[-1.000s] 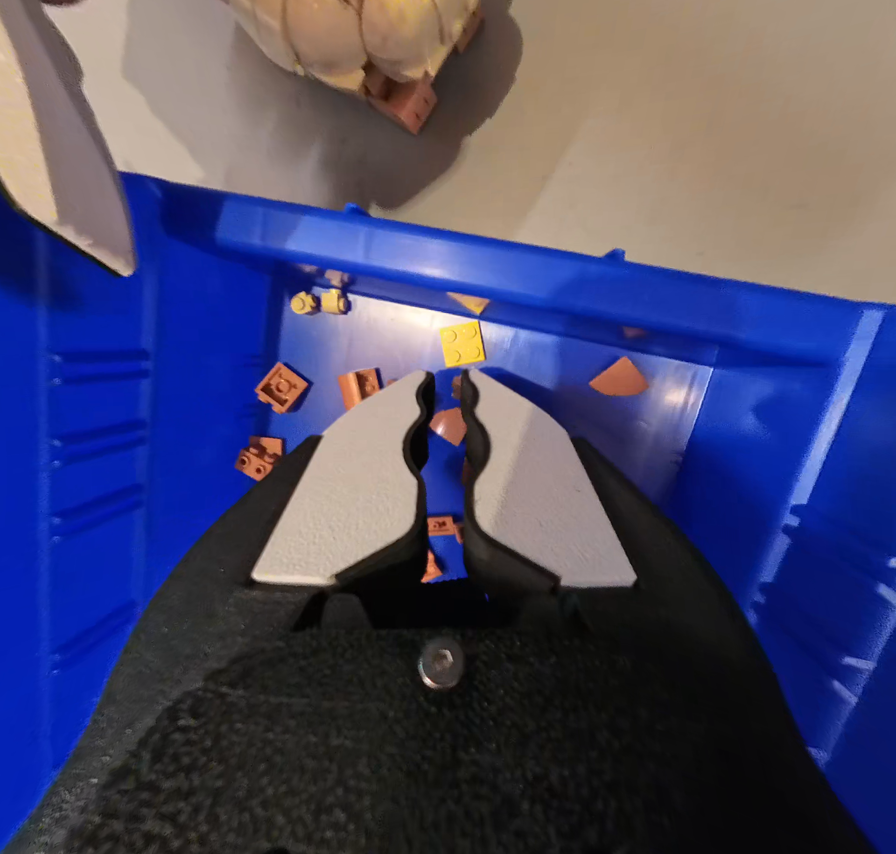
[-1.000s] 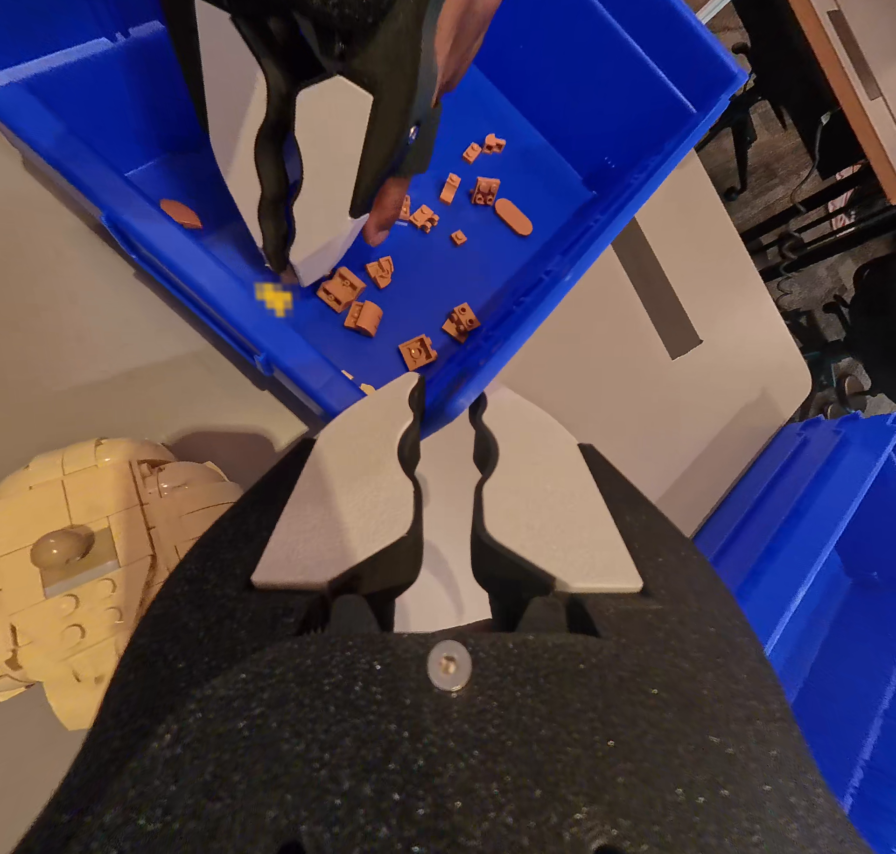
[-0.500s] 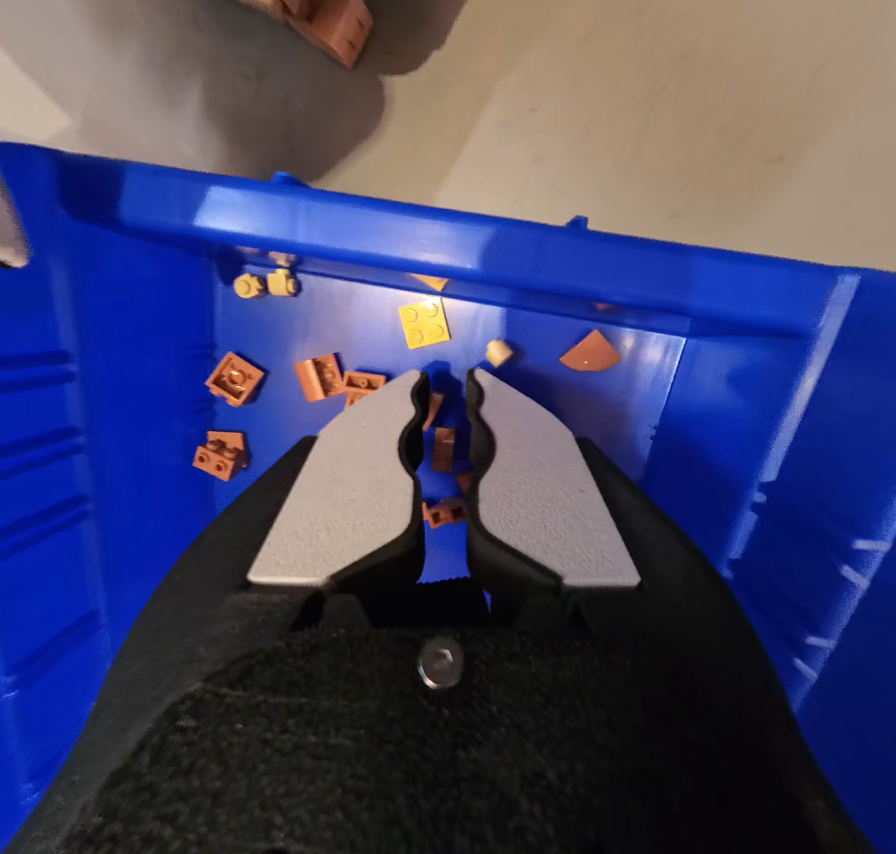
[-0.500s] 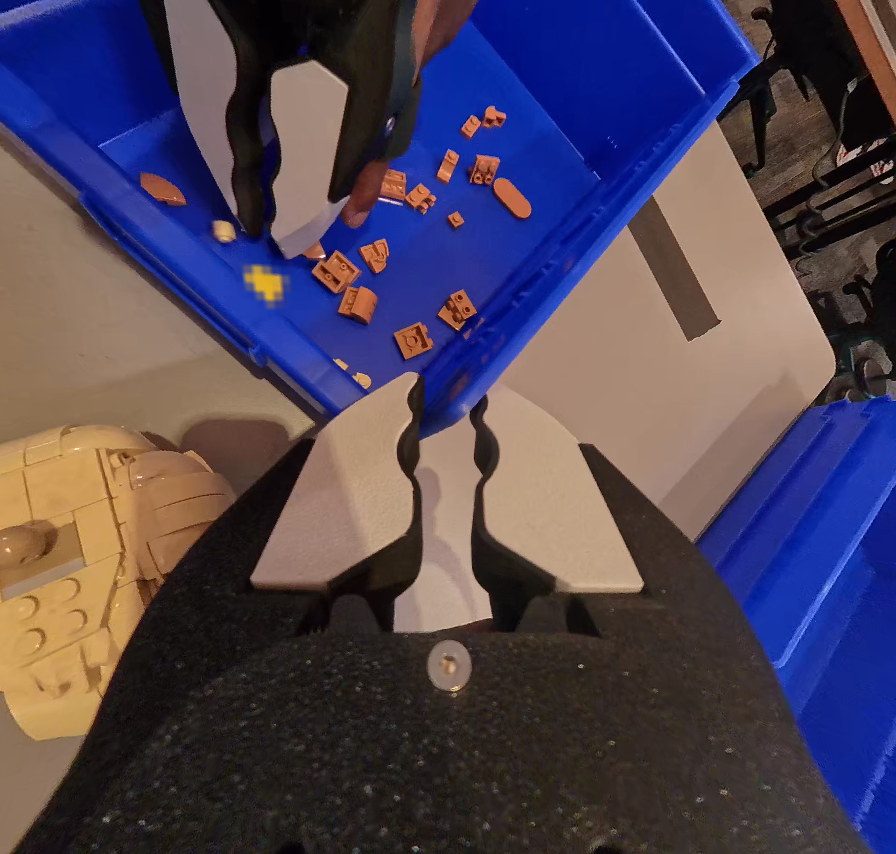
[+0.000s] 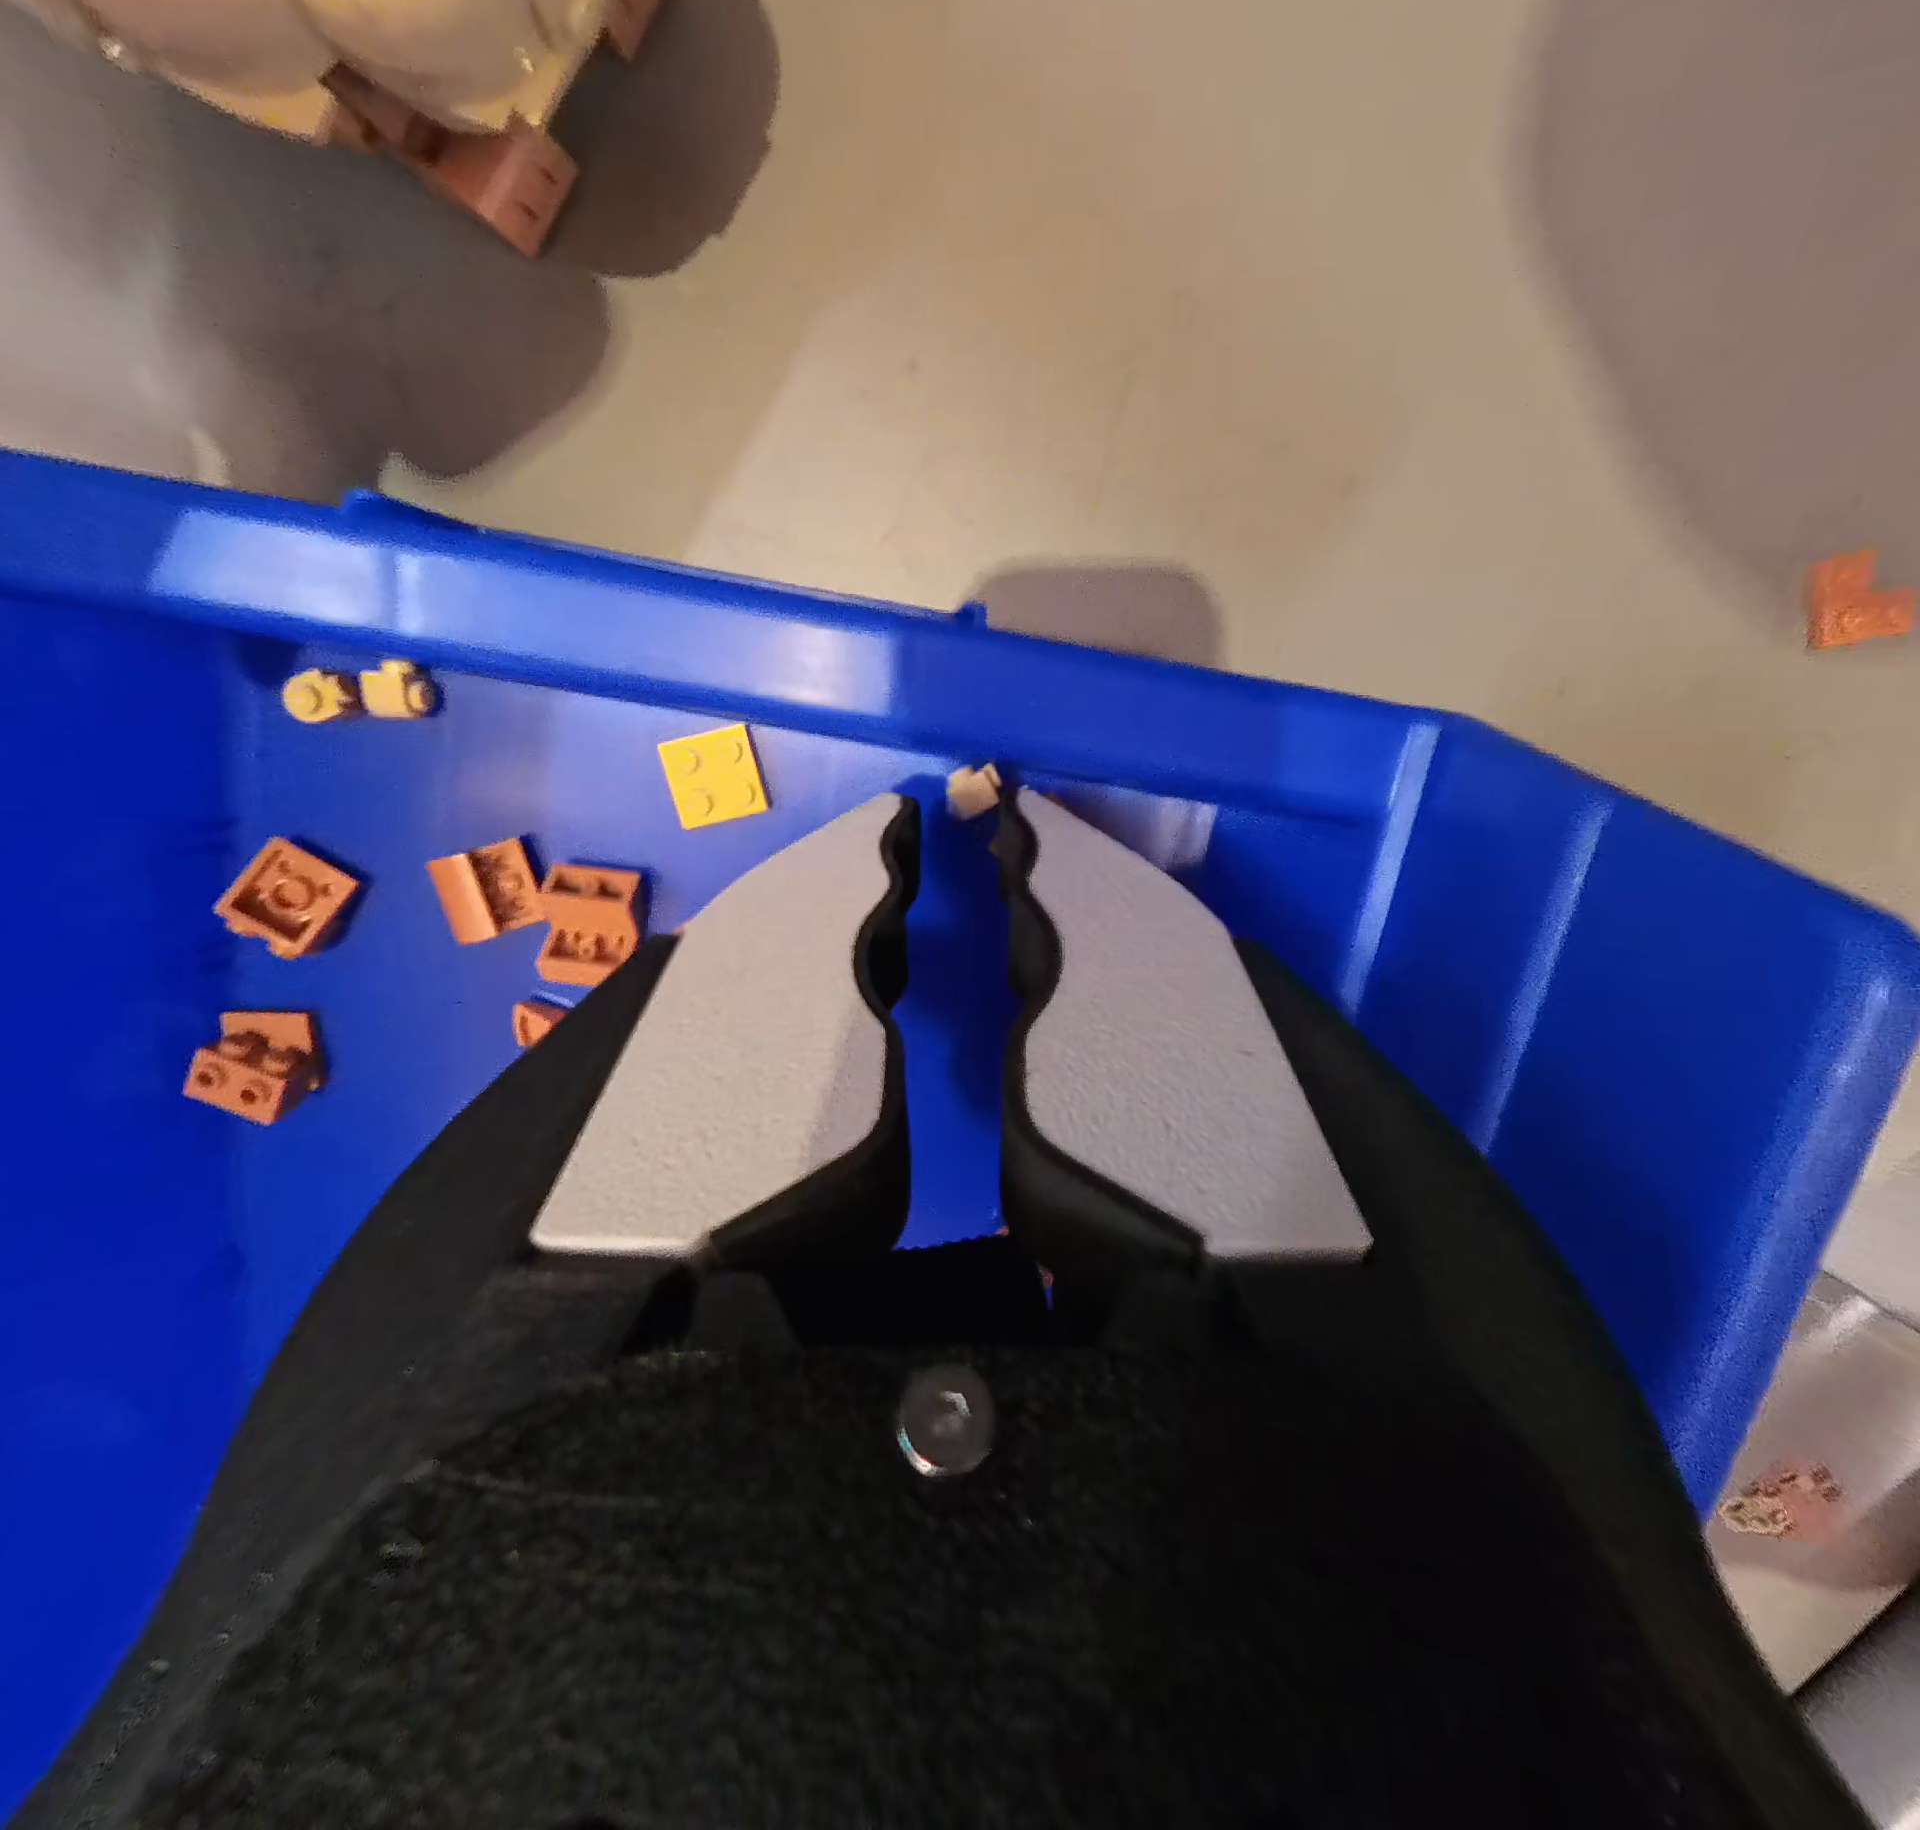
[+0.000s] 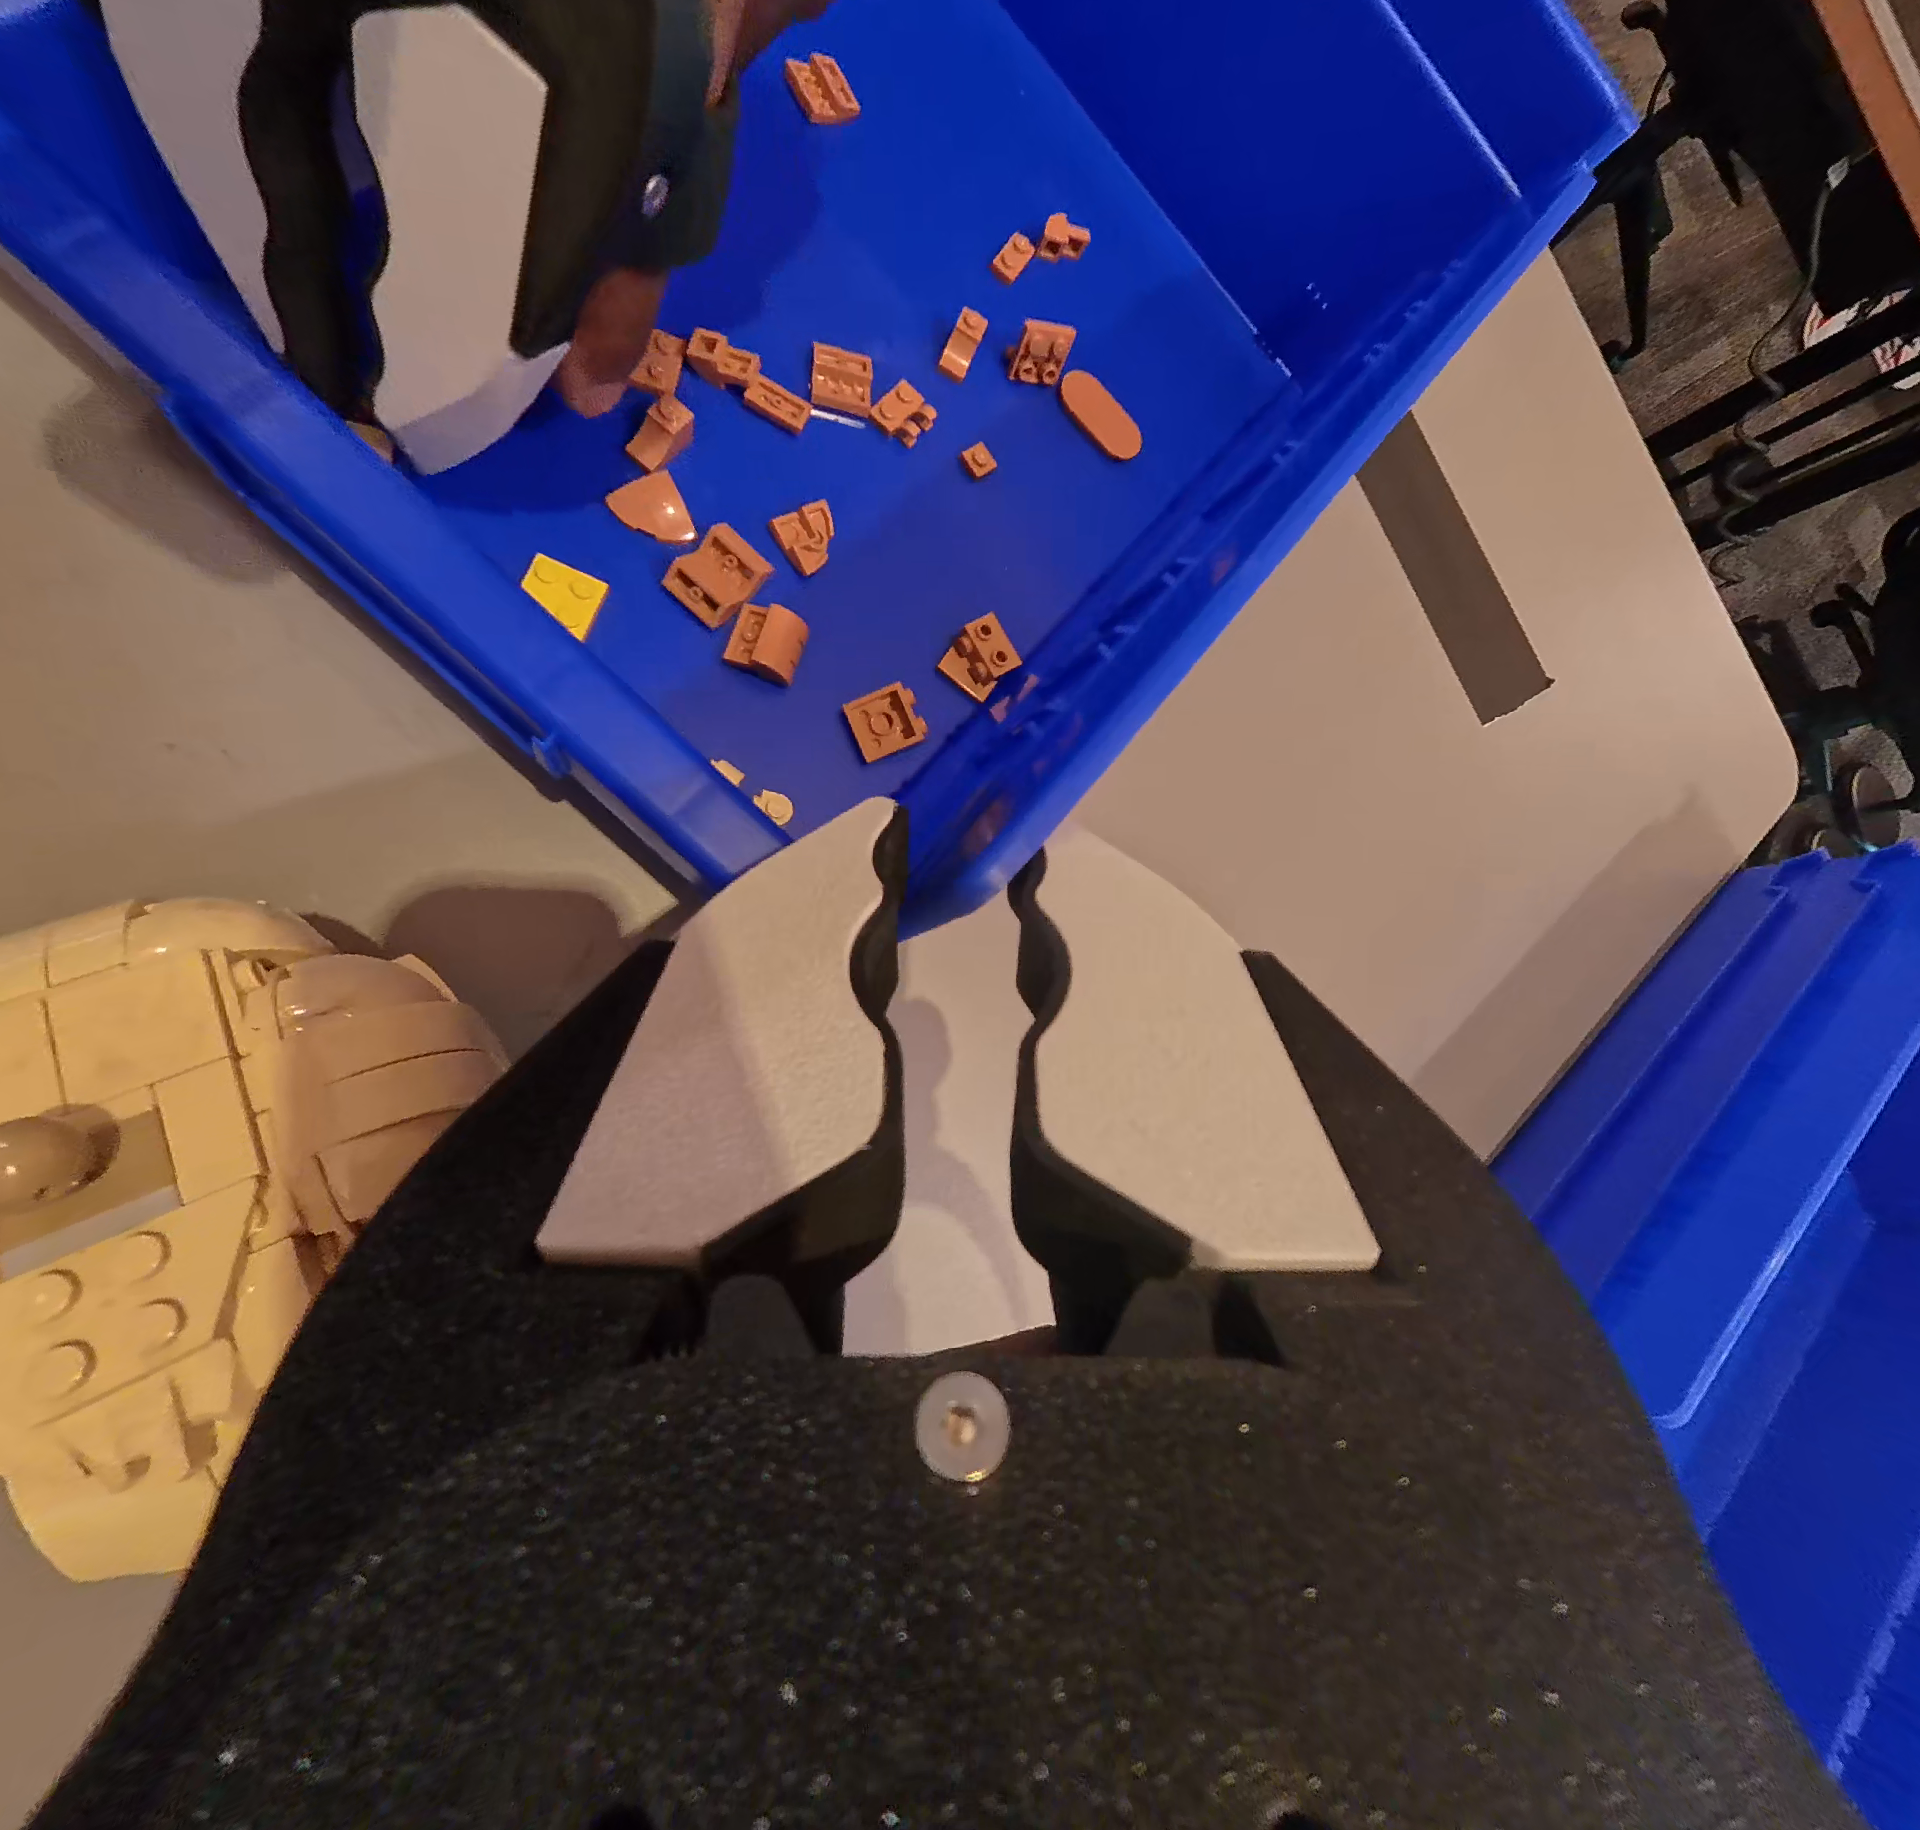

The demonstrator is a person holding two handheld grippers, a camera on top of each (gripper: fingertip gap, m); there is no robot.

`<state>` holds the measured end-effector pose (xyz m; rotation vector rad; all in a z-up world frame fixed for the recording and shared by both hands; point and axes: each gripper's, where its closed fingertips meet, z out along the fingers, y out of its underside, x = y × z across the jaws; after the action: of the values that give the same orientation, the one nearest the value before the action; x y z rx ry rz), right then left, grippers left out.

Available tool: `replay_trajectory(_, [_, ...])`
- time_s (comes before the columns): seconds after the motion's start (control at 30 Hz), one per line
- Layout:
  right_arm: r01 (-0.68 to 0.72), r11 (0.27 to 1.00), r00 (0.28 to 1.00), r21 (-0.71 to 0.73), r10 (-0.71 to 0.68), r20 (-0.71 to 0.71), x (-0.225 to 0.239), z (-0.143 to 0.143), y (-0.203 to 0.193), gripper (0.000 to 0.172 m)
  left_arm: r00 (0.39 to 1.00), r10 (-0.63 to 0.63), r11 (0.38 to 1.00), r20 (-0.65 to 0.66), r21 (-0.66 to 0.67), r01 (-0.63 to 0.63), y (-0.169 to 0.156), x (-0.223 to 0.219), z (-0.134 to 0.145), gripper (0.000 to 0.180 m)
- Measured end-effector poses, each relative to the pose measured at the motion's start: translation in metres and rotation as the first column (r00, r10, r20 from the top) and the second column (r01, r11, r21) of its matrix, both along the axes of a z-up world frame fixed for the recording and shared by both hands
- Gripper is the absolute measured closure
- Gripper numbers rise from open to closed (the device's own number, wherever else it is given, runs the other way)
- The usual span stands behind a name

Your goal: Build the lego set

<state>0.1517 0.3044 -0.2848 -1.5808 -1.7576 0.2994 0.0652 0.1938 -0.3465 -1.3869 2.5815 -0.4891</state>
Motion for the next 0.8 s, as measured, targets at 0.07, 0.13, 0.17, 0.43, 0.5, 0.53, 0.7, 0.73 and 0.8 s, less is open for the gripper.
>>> replay_trajectory(0.07, [-0.002, 1.000, 1.000, -0.002, 0.002, -0.001, 0.000, 0.000, 0.000, 0.154, 1.000, -0.009, 1.000, -0.002, 0.002, 0.009, -0.001, 0.002, -0.002, 0.166])
replay_trajectory(0.13, [-0.001, 1.000, 1.000, -0.003, 0.001, 0.003, 0.000, -0.001, 0.000, 0.154, 1.000, -0.015, 1.000, -0.019, 0.011, 0.015, -0.001, 0.003, -0.007, 0.166])
replay_trajectory(0.17, [0.000, 1.000, 1.000, -0.004, 0.000, 0.009, 0.001, -0.002, 0.000, 0.154, 1.000, -0.018, 1.000, -0.022, 0.009, 0.018, -0.001, 0.003, -0.008, 0.169])
replay_trajectory(0.43, [0.030, 0.999, 1.000, -0.021, -0.030, -0.002, 0.003, -0.004, 0.002, 0.154, 0.998, 0.050, 0.992, 0.043, 0.111, -0.055, 0.016, 0.005, 0.003, 0.171])
replay_trajectory(0.5, [0.042, 0.999, 0.999, -0.001, -0.042, 0.014, 0.004, -0.004, 0.002, 0.153, 0.982, 0.109, 0.978, 0.155, 0.159, -0.133, 0.025, 0.009, 0.026, 0.171])
replay_trajectory(0.53, [0.047, 0.999, 0.998, 0.022, -0.048, 0.027, 0.005, -0.004, 0.002, 0.152, 0.966, 0.138, 0.967, 0.220, 0.182, -0.179, 0.028, 0.011, 0.042, 0.171])
replay_trajectory(0.7, [0.071, 0.987, 0.989, 0.146, -0.088, 0.117, 0.016, 0.007, -0.008, 0.141, 0.802, 0.273, 0.861, 0.531, 0.236, -0.450, 0.008, -0.010, 0.126, 0.171])
replay_trajectory(0.73, [0.080, 0.979, 0.989, 0.186, -0.100, 0.106, 0.017, 0.016, -0.012, 0.138, 0.763, 0.298, 0.838, 0.574, 0.224, -0.497, -0.006, -0.019, 0.136, 0.171])
replay_trajectory(0.8, [0.099, 0.969, 0.990, 0.225, -0.118, 0.072, 0.019, 0.034, -0.025, 0.139, 0.687, 0.341, 0.784, 0.641, 0.209, -0.584, -0.037, -0.040, 0.143, 0.171])
